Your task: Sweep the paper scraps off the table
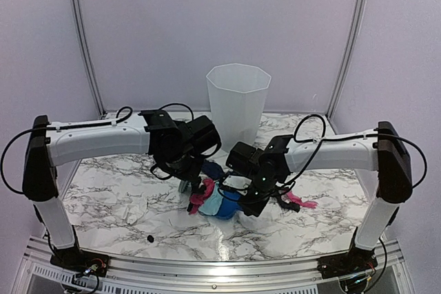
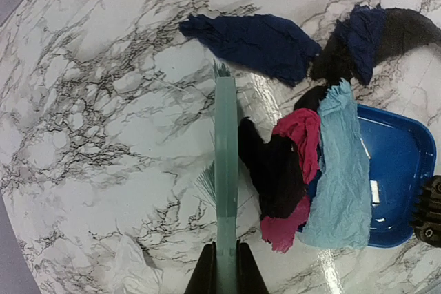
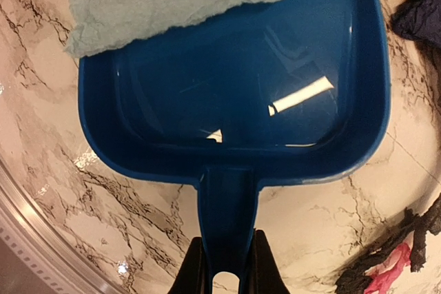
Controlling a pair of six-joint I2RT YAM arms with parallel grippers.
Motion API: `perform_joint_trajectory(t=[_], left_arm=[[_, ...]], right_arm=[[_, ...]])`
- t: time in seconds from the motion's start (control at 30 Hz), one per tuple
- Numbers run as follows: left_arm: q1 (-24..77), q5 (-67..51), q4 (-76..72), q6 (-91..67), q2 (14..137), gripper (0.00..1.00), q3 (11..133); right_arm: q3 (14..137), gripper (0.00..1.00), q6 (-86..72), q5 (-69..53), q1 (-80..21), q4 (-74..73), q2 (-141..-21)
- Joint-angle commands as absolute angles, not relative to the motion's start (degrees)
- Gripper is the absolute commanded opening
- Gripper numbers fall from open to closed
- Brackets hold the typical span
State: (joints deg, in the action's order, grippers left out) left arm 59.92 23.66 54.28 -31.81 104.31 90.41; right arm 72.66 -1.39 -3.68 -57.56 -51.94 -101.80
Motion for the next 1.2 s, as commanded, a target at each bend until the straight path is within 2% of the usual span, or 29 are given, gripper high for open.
perform_joint_trajectory(t=[0.0,0.7,1.17], left_arm=[[61.71,21.47,55.28,-30.91,107.03,0.0,93.16],[64.6,17.18,55.28,-38.29,104.56,0.0,94.81],[64.6,25.77,61.16,-41.11,97.52,0.0,97.07]], right_arm=[[74.46,0.0,-0.18,-4.75,-57.21,-51.55,-103.21],[74.84,0.0,-2.07,-3.76,-57.21,-45.11,-102.77],[75.79,0.0,-2.9,-2.15,-57.22,-44.88,-95.65]])
